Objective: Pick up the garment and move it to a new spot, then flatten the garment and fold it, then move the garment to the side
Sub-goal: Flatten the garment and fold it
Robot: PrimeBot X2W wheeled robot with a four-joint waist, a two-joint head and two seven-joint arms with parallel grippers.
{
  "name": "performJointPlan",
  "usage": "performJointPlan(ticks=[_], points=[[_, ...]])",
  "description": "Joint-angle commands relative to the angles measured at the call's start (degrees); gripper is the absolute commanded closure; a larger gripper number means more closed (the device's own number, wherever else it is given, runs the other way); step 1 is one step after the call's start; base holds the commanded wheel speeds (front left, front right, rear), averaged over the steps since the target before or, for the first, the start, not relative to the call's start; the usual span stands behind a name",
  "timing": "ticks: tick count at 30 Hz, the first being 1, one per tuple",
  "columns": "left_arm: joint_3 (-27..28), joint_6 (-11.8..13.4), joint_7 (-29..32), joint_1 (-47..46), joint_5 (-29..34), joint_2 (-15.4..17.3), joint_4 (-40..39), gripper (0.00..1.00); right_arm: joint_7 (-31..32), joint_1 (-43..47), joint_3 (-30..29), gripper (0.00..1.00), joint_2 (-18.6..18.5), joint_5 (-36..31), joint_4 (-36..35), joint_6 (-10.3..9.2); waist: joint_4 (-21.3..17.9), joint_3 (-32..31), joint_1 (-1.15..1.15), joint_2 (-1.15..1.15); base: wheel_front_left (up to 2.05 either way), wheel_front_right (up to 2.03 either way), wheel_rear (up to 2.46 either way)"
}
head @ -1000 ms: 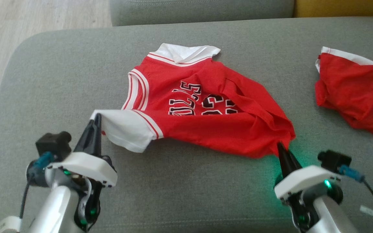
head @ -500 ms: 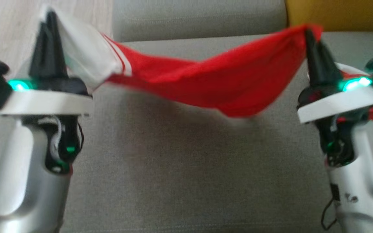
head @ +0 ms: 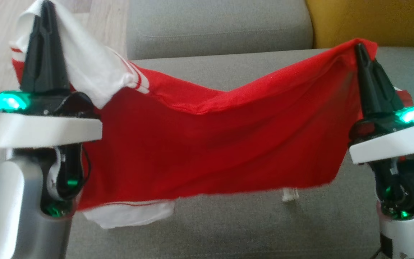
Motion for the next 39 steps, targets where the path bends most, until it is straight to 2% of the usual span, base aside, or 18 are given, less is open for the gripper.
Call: performJointPlan(ticks=[1, 5, 8, 11, 15, 20, 27, 31, 35, 39], points=[[2.55, 0.26, 0.76, -4.23, 0.53, 2.02, -1.75, 1.0, 1.22, -3.1, 0.43, 1.0, 0.71, 0.2, -2.75, 0.37, -0.19, 0.55, 0.0, 0.0, 0.0, 0.0, 0.0], [1.75, -0.86, 3.33, -8.84, 0.07, 2.74, 1.63, 1.0, 4.45, -7.0, -1.37, 1.0, 1.16, -0.84, -1.3, 0.37, -0.38, 3.06, 0.0, 0.0, 0.0, 0.0, 0.0], [1.78, -2.42, 4.86, -15.13, -1.15, 3.05, 7.1, 1.0, 6.3, -13.28, -1.73, 1.0, 1.28, -1.21, 1.89, 0.37, -0.39, 7.06, 0.0, 0.0, 0.0, 0.0, 0.0], [1.21, -5.03, 5.02, -23.29, -0.85, 4.08, 15.06, 1.0, 7.2, -21.79, -2.13, 1.0, 1.32, 0.23, 8.35, 0.37, -0.43, 11.6, 0.0, 0.0, 0.0, 0.0, 0.0], [1.28, -8.01, 3.71, -35.45, -1.29, 3.94, 27.24, 1.0, 6.17, -35.45, -0.96, 1.0, 1.33, -2.24, 20.13, 0.37, -0.59, 17.32, 0.0, 0.0, 0.0, 0.0, 0.0], [1.16, -9.98, 0.06, -47.72, -0.23, 3.47, 39.0, 1.0, 1.16, -49.35, -0.66, 1.0, 1.1, -4.33, 33.12, 0.37, -0.44, 21.33, 0.0, 0.0, 0.0, 0.0, 0.0], [2.55, -11.78, -9.6, -63.1, 0.48, 1.63, 52.44, 1.0, -14.92, -66.81, 0.22, 1.0, -0.27, -7.59, 50.06, 0.37, 0.75, 25.62, 0.0, 0.0, 0.0, 0.0, 0.0], [2.89, -13.5, -11.23, -63.97, 0.86, 0.18, 56.69, 1.0, -21.41, -68.98, 0.04, 1.0, -0.01, -4.76, 57.22, 0.37, 1.82, 27.52, 0.0, 0.0, 0.0, 0.0, 0.0], [2.73, -15.56, -11.45, -59.46, 2.17, -1.35, 58.29, 1.0, -23.18, -66.12, 2.06, 1.0, 0.34, -0.79, 63.6, 0.37, 2.83, 28.68, 0.0, 0.0, 0.0, 0.0, 0.0], [2.91, -17.15, -11.47, -51.0, 3.53, -3.04, 58.79, 1.0, -22.93, -60.89, 2.96, 1.0, 0.52, 3.78, 69.89, 0.37, 3.85, 27.85, 0.0, 0.0, 0.0, 0.0, 0.0]])
